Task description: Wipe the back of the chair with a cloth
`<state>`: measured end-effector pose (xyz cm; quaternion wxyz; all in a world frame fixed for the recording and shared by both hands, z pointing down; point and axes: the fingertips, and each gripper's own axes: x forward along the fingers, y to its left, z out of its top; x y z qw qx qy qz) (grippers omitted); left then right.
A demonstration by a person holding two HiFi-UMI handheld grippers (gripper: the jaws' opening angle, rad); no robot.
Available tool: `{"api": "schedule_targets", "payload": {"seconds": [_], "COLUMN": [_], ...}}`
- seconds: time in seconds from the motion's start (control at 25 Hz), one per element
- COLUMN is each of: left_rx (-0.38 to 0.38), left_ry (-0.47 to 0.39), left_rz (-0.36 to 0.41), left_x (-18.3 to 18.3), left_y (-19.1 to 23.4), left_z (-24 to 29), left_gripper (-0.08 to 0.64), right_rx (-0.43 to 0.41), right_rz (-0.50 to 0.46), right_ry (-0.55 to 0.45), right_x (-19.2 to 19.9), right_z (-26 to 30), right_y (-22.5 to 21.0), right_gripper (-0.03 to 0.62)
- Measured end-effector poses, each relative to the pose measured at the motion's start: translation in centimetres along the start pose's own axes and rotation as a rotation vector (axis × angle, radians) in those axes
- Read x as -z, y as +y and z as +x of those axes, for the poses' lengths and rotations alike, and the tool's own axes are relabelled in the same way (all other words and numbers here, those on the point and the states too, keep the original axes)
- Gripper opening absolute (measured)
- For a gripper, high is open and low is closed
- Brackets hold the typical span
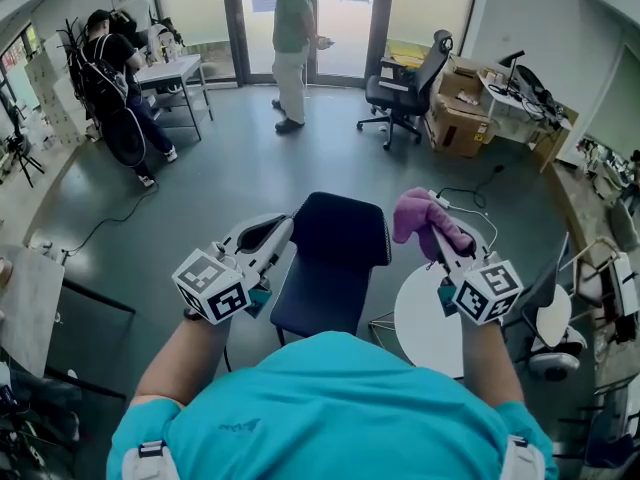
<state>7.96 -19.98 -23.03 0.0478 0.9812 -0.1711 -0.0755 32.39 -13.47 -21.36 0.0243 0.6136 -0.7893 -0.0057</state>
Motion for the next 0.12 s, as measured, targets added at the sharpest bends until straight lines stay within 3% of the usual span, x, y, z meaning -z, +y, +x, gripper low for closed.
{"api": "schedule_targets", "payload": {"seconds": [0.12], "left_rx": [-0.003], "left_ry": [-0.002], "left_rz": [-0.004], "left_x": [0.44], "left_y": [-0.18], "left_z": [-0.07], "left_gripper": [0.003], "right_rx": [-0.002], "right_rz": [-0.001], "right_ry": [-0.001], "right_x": [0.35], "right_z": [-0.21], "right_y": [-0.04], "right_gripper": [0.049]}}
